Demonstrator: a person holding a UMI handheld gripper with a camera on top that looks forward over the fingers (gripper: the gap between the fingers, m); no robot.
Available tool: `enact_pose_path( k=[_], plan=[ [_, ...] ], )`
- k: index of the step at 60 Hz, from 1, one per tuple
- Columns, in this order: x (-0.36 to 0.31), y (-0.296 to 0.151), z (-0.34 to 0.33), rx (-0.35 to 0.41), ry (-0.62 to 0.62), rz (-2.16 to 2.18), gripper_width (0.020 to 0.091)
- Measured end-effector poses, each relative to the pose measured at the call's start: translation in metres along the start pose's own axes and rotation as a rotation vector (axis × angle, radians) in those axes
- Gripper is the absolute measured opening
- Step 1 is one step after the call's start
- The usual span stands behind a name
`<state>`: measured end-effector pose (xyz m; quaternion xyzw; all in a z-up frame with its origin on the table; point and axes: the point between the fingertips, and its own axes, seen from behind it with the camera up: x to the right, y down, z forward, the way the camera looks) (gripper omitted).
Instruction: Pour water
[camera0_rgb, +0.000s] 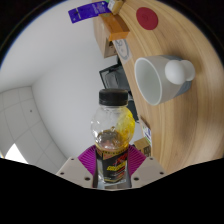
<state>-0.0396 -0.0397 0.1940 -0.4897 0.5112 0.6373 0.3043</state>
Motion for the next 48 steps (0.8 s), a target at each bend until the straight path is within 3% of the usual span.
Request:
enact_pose_path(
  k=[14,29,41,48],
  plan=[
    [0.016,-0.006,0.006,-0.052,0.040,0.090,0.0371],
    [-0.045,-0.011,-0.008,-0.127,0.079,-0.377,0.0371],
    [-0.141,-0.083,-0.037,-0.012,0.106,-1.049,0.0374],
    [-0.152,-0.137,-0.048,0.050,0.182,-1.406,0.0374]
  ],
)
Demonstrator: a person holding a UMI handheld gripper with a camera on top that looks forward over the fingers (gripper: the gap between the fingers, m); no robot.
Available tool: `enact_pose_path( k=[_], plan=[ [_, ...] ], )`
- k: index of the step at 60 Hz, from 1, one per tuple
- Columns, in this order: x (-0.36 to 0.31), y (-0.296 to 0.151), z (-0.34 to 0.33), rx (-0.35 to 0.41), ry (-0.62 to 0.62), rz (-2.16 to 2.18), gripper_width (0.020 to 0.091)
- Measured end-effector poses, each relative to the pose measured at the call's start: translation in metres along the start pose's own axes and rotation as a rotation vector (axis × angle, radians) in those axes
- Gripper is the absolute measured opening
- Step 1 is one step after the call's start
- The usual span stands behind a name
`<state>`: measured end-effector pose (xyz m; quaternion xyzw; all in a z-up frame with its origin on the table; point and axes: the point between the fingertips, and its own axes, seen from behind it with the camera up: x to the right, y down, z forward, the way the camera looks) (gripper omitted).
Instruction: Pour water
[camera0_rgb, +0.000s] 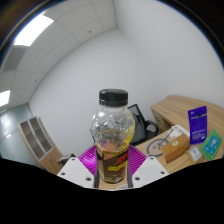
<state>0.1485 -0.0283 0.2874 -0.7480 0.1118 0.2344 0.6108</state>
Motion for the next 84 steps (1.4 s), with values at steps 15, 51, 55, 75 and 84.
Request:
enact_pose_path(
  k=[15,51,55,75,84],
  plan=[
    [0.135,0.053,-0.004,-0.079,0.228,-0.467,0.0374],
    [0.205,0.134,-0.004,-0.219,0.283,-0.475,0.0691],
    [0.207,0.134,-0.013,-0.250,0.317,-0.469,0.0835],
    [0.117,0.109,-0.131,-0.270,0.414,-0.423,0.0861],
    [0.049,0.114,-0.209,-0.278,0.442,-0.401,0.0859]
  ],
)
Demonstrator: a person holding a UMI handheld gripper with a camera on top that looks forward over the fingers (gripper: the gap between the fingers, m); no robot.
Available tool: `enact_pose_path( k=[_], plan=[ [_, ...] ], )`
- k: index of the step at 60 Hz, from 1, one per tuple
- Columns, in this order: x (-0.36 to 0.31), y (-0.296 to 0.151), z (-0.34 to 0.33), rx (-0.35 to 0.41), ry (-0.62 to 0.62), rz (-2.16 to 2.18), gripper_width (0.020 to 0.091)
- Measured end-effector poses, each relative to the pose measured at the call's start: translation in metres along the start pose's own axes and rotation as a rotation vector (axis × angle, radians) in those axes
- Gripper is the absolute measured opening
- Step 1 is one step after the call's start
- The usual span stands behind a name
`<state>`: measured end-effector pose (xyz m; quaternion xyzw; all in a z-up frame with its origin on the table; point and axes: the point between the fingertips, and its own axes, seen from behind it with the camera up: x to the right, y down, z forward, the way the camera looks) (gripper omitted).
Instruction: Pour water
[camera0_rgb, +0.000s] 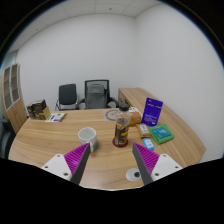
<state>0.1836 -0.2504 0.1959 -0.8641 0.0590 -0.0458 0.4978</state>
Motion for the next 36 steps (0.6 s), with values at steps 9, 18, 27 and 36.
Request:
enact_pose_path(
  k=[9,18,27,36],
  plan=[
    [-0.023,0.013,-0.073,-0.007,0.006,-0.023,0.0854],
    [-0.040,0.024,-0.119,-0.008,0.005,-0.028,0.0856],
    [-0.044,0.033,-0.140,-0.011,0.020,-0.037,0.0858],
    [-0.045,0.030,-0.148,-0.009,0.021,-0.042,0.0859]
  ],
)
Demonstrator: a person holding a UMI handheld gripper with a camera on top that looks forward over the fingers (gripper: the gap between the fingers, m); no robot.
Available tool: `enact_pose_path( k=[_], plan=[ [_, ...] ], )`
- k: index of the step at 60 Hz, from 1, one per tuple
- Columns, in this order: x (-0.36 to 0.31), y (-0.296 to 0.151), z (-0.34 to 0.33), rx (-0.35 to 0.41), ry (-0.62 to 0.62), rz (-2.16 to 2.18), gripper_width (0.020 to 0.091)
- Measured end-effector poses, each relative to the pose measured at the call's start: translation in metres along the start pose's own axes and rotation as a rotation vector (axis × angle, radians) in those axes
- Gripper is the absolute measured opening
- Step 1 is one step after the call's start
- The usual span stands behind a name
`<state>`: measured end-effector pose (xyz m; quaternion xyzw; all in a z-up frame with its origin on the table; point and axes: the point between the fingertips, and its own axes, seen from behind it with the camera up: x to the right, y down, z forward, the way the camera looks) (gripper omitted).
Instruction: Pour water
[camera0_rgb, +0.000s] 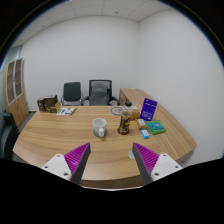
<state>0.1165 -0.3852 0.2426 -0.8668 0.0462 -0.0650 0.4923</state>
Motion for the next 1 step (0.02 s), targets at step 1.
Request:
enact_pose_path(
  k=[1],
  plan=[
    [-0.0005,-0.0014,-0.0008,0.002,-0.002,0.000,0.0857]
  ],
)
